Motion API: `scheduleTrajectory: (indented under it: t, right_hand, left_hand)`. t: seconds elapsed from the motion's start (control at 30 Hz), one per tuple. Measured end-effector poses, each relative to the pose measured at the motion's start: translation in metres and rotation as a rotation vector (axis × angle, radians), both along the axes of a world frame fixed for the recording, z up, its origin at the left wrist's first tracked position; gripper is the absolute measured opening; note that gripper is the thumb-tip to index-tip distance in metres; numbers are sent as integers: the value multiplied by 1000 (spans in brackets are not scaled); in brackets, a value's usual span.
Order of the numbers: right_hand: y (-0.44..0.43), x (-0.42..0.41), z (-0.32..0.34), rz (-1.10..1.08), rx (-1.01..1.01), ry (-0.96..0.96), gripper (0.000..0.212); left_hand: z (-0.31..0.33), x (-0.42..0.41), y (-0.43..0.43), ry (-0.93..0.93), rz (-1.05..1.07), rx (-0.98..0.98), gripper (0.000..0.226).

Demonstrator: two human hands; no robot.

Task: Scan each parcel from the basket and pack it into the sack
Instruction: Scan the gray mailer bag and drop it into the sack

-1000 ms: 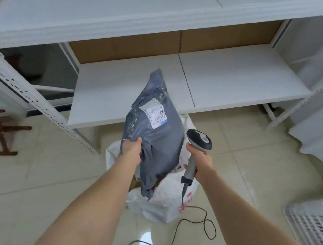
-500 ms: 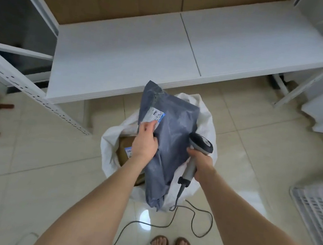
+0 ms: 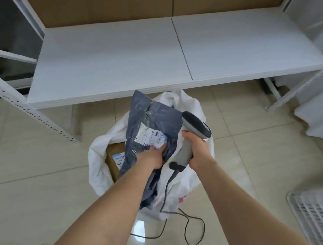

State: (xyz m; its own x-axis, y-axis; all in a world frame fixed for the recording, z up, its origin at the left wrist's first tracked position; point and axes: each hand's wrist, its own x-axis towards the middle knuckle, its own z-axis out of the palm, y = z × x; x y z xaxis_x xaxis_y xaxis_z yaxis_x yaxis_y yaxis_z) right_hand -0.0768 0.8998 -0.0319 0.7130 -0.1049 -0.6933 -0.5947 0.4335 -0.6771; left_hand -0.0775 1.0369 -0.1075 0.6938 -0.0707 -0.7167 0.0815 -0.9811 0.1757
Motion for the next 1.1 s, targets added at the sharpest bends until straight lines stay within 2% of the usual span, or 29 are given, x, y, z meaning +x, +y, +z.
scheduleTrajectory:
  t: [0.07,0.13,0.2,0.27,0.3,0.37,0.43,0.53,0.6,0.67,0.7,0.77,0.8,0.83,0.9,0.97,1.03,1.1]
  right_hand:
    - [1,5,-3,4,-135,-2,9]
    - [8,11,3,50,-315,-9,11]
    - [18,20,18,109,-383,-35,15]
    - [32,33,35,169,-349,-46,19]
    - [41,41,43,189,-306,-51,19]
    - [60,55,51,228,-247,-38,18]
    - [79,65,44,247,-188,7,19]
    - [101,72,5,225,-130,57,21]
    - [112,75,-27,232,-145,94,23]
    - [117,78,-57,244,-133,91,22]
    - [119,79,-69,241,-121,91,18]
    - [122,79,-86,202,-99,138,21]
    - [123,81,-92,158,-87,170,30]
    - [127,82,-96,122,-71,193,38]
    - [137,85,-99,117,-18,201,37]
    - [145,88,-102,137,13,201,31]
    - [149,92,-109,125,-30,215,38]
    - [150,100,-115,127,-85,214,46]
  left_hand:
    - [-7,2,4,65,17,67,75]
    - [-2,2,10,101,56,16,79]
    - [13,3,17,109,106,-78,73]
    - [33,6,25,62,160,-153,54]
    - [43,11,31,-19,210,-151,46]
    - [53,24,49,-214,317,-44,38]
    - [52,33,74,-290,368,91,43]
    - [25,42,109,-223,316,244,68]
    - [-5,45,119,-201,253,276,81]
    - [-32,51,120,-226,228,289,82]
    - [-41,57,123,-256,228,291,72]
    - [-51,73,131,-366,282,236,37]
    - [-51,83,135,-438,386,142,26]
    - [-47,92,140,-493,505,24,23]
    - [-33,110,155,-616,715,-132,23]
    - [-13,128,175,-760,861,-121,24]
    - [6,146,199,-894,991,-134,26]
    - [20,162,214,-1004,1011,-189,23]
